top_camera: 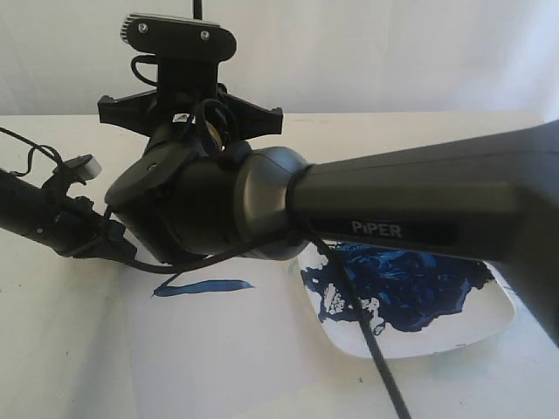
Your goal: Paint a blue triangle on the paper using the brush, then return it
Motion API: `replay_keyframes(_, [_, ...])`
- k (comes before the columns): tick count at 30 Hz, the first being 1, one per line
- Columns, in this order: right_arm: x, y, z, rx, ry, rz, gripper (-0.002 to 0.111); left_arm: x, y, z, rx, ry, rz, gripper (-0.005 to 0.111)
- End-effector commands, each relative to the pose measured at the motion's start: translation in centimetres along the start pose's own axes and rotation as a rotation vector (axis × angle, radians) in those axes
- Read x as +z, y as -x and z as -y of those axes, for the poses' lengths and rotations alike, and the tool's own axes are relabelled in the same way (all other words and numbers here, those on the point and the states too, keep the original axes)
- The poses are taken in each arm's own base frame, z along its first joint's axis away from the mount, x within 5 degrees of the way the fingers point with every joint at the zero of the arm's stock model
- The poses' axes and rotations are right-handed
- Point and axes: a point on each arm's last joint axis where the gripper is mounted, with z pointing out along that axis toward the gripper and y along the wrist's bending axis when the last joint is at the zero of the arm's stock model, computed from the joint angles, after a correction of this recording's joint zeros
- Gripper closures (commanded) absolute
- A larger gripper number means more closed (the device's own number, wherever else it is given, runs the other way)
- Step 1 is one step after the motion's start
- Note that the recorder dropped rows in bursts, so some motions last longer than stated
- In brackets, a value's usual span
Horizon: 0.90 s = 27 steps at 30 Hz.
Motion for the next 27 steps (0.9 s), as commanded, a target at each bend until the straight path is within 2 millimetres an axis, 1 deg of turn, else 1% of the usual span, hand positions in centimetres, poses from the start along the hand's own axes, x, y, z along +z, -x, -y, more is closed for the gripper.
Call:
replay_keyframes(1, [0.2,-0.3,-0.1,-0.012,-0.017,0.014,0.108,0.2,-0.5,-0.4,0.013,0.015,-0.031,0.107])
replay_keyframes(5, [0.4,-1.1,-0.1,-0.011,-0.031,0.014,0.108,0.2,-0.6,-0.3,0.013,0.006,-0.034,0.107])
replay_keyframes(10, [0.4,-0.9,-0.2,0.002,-0.021,0.04,0.108,0.2,-0.6,-0.3,0.013,0.004,-0.035,0.107])
replay_keyframes(17, [0.9,-1.7,-0.1,-0.011,-0.029,0.033,0.108,0.2,-0.6,-0.2,0.013,0.002,-0.036,0.107])
replay_keyframes(27, [1.0,-1.7,0.1,0.0,-0.037,0.039,0.108,0.2,-0.6,-0.2,0.013,0.0,-0.037,0.107])
